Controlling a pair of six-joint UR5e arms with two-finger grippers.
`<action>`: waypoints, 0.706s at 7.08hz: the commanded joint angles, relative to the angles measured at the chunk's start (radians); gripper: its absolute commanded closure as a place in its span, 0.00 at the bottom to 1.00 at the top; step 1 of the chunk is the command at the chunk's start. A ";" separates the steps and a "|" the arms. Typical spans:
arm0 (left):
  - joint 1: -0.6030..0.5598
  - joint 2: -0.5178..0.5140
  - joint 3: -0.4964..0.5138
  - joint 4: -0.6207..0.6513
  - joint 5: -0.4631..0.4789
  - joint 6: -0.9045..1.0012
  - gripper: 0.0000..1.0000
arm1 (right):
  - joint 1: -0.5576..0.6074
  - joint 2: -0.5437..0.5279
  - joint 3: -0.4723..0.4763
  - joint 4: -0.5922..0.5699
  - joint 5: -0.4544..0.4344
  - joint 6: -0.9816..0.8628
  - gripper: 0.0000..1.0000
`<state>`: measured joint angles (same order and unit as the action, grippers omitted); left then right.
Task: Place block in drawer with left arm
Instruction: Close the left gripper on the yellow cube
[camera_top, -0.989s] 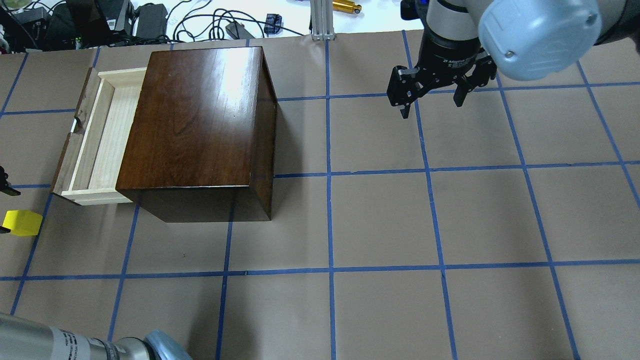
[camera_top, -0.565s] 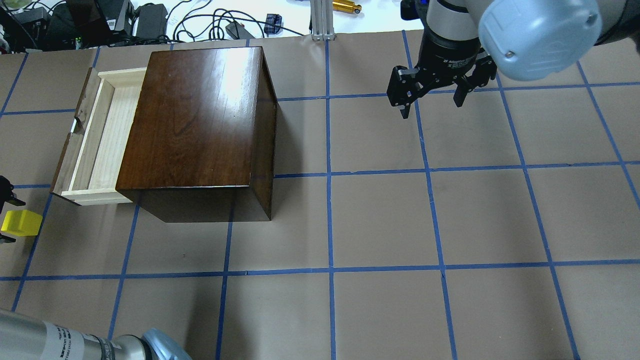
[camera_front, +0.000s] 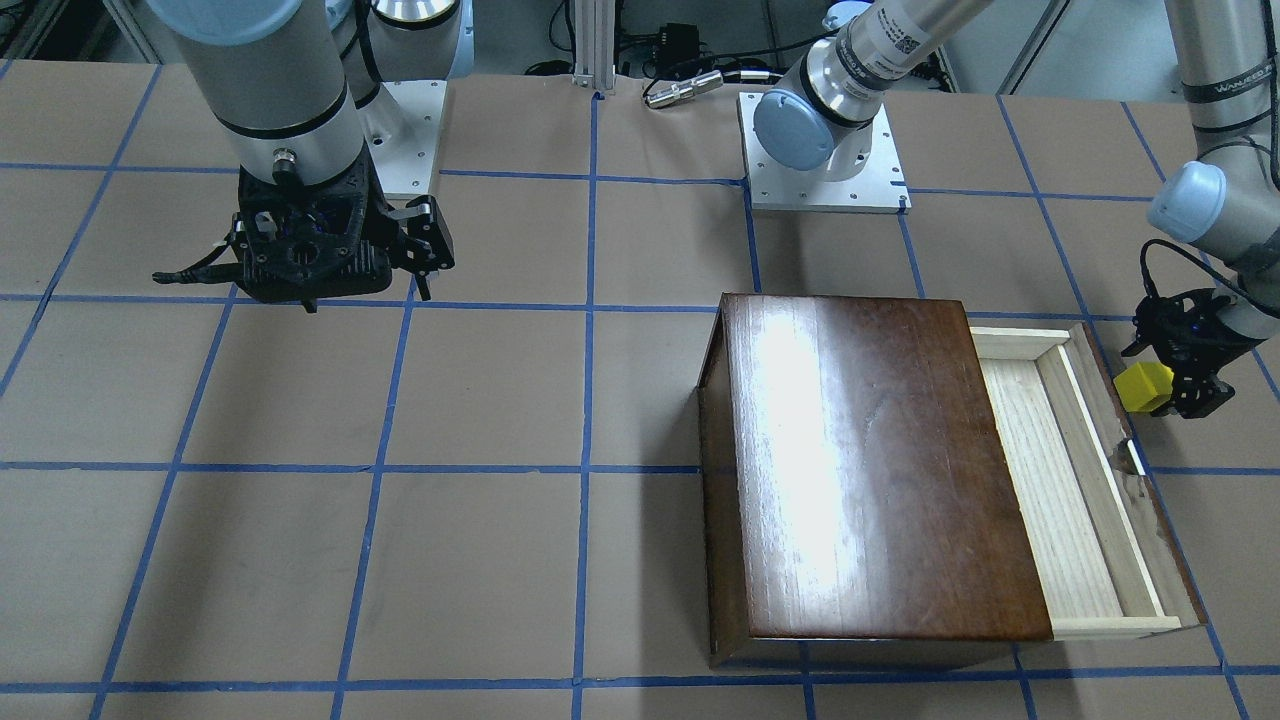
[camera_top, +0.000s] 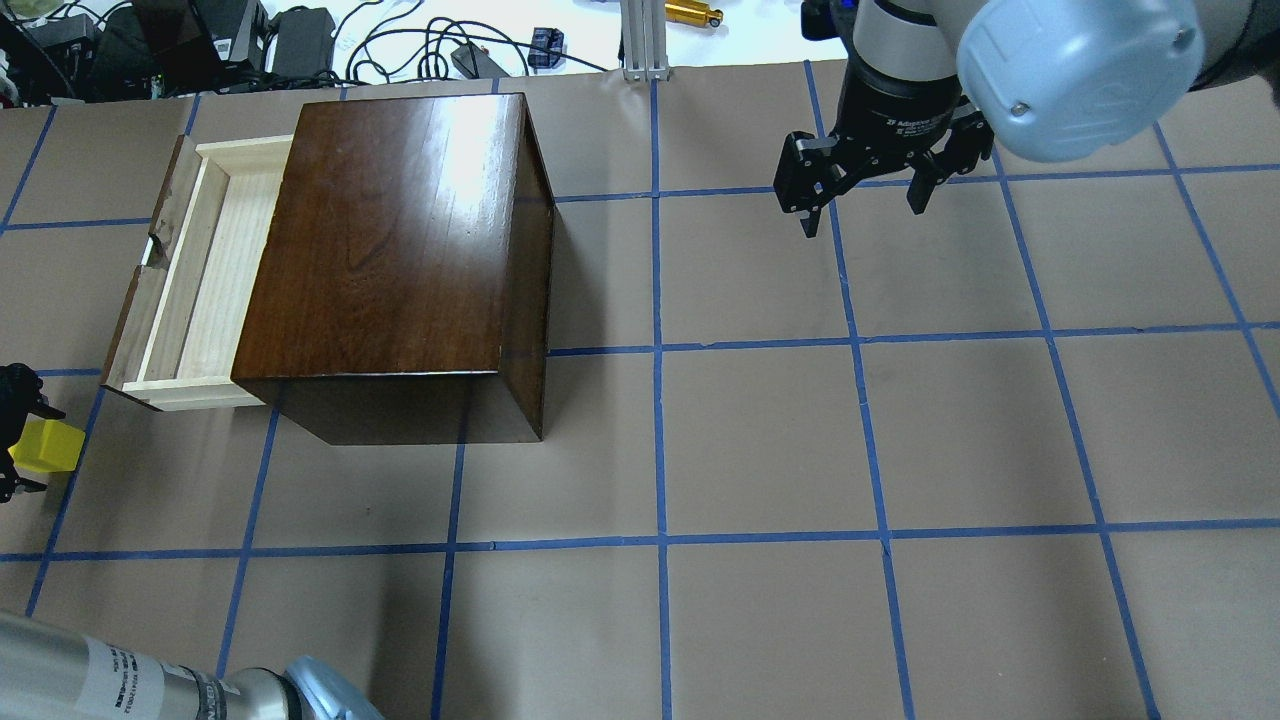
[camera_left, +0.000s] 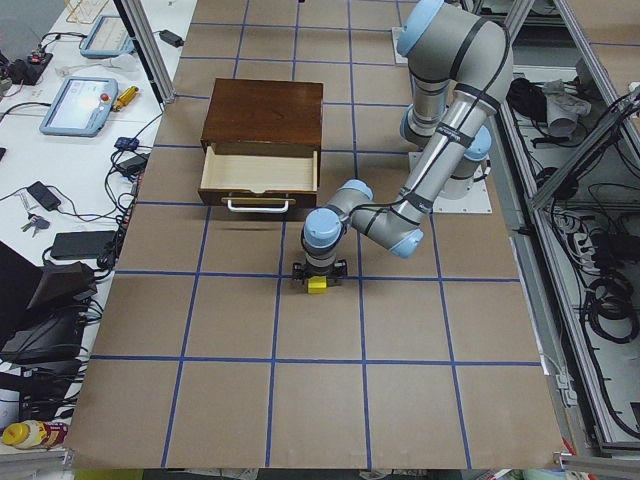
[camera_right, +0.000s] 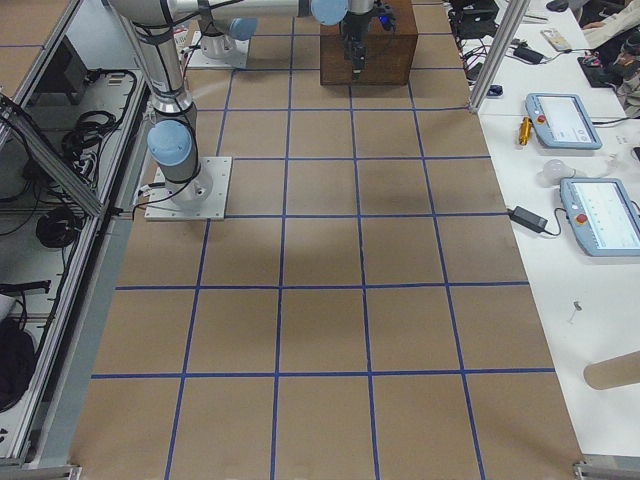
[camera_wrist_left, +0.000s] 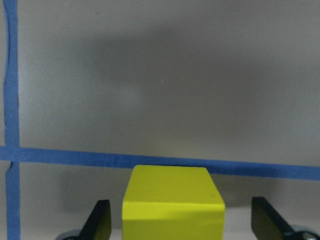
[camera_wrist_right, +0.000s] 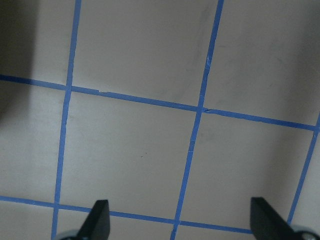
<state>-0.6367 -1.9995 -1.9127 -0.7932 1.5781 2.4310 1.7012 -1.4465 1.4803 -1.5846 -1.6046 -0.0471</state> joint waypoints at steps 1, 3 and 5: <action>0.000 -0.011 0.003 0.003 0.000 0.013 0.00 | 0.000 0.000 0.000 0.000 0.000 0.000 0.00; 0.000 -0.016 0.004 0.003 0.000 0.013 0.00 | 0.000 0.000 0.000 0.000 0.000 0.000 0.00; 0.015 -0.019 0.006 0.003 -0.003 0.020 0.11 | 0.000 0.000 0.000 0.000 0.000 0.001 0.00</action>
<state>-0.6316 -2.0161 -1.9080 -0.7900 1.5778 2.4461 1.7012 -1.4465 1.4803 -1.5846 -1.6046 -0.0471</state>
